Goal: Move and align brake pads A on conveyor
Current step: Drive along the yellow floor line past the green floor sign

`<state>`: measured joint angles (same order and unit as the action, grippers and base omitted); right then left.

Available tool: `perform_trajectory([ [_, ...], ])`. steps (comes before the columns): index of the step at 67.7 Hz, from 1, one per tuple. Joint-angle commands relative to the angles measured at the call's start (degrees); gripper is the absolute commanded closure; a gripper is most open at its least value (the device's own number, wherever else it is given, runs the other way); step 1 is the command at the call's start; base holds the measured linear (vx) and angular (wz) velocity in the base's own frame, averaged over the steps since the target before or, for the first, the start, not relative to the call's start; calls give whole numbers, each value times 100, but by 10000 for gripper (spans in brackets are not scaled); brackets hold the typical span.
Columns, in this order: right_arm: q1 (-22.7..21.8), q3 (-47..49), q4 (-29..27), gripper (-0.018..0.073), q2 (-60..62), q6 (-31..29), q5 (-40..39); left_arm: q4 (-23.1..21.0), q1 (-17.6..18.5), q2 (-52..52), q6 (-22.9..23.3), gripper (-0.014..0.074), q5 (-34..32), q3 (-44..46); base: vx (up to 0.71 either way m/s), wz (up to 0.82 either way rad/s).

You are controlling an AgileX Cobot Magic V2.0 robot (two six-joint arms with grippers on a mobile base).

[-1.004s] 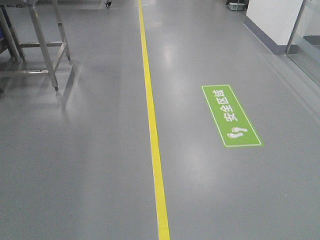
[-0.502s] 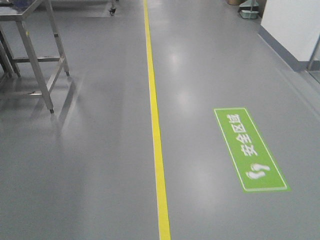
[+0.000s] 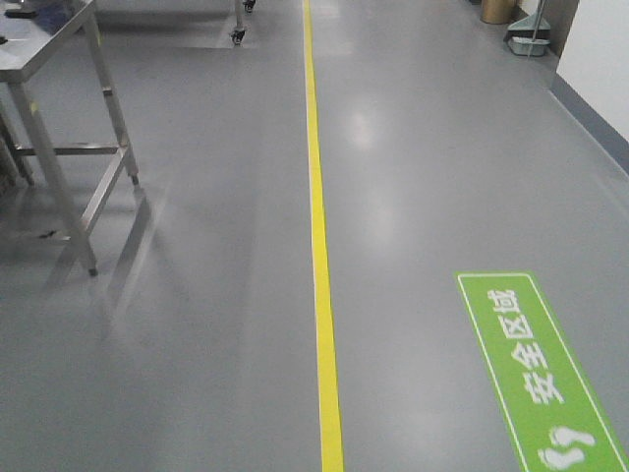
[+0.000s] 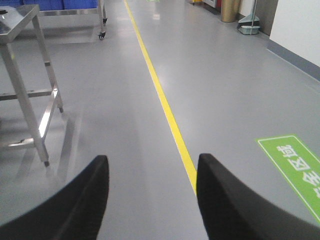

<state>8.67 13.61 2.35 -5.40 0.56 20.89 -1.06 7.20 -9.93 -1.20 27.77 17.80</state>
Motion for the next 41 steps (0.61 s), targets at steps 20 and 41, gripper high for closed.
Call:
perform_trajectory([
  [20, -2, 155, 35, 71, -86, -56, -442, -18, 23, -61, 11, 206, -398, 137, 73, -6],
  [41, -2, 155, 35, 71, -86, -56, -429, -18, 23, -61, 11, 206, -398, 137, 72, -3],
])
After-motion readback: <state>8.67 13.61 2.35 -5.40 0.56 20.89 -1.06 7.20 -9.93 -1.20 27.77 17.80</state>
